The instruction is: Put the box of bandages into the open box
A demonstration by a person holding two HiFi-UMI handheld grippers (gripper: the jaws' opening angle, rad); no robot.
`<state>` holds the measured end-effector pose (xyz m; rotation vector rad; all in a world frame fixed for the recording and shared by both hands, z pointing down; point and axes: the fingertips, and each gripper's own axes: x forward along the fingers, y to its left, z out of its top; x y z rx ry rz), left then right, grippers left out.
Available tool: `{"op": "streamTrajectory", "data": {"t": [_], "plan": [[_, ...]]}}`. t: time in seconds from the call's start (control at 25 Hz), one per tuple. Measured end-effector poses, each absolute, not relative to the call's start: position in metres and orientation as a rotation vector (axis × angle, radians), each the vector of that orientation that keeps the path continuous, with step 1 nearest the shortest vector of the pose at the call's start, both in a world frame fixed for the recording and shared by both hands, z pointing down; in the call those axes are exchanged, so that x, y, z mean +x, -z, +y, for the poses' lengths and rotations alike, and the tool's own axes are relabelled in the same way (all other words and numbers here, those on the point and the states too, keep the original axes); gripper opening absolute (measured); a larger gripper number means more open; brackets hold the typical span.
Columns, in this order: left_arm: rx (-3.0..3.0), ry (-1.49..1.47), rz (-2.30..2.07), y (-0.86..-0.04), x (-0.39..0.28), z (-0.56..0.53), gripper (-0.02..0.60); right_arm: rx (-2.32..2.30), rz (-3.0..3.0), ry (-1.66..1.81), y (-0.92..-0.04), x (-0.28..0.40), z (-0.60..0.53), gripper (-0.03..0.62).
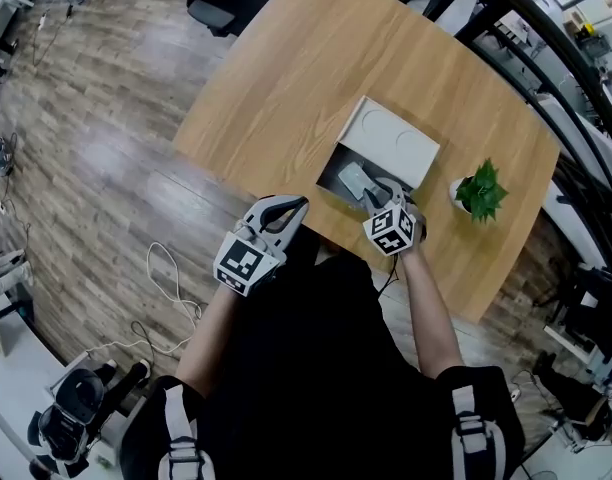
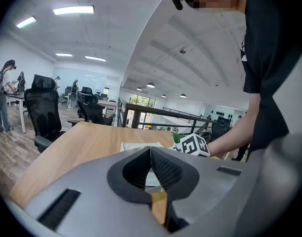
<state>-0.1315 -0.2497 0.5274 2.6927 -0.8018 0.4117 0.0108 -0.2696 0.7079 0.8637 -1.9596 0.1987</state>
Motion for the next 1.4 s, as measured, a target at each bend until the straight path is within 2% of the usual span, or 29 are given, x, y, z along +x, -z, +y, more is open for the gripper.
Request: {"op": "streamTrajectory", "data": {"t": [0.28,0.48,1.4], "plan": [[2.683,-0.389,-0.917,-0.515,-0.13,-0.246,0.025,0.894,-1.991,-0.229,-0.689,0.04,-0.243,0.054],[2.695,-0.396,-0.955,-0.507,-0.122,-0.237,0.025,0.871,-2.004,-0.222,-0.681,0.052,-0.222,0.032],[2.659,-0.439,-1.142,-0.493,-0.07,-0.172,0.025,0.852,-2.344,-0.124,-0.591,0.079,-0.172,0.025]]}}
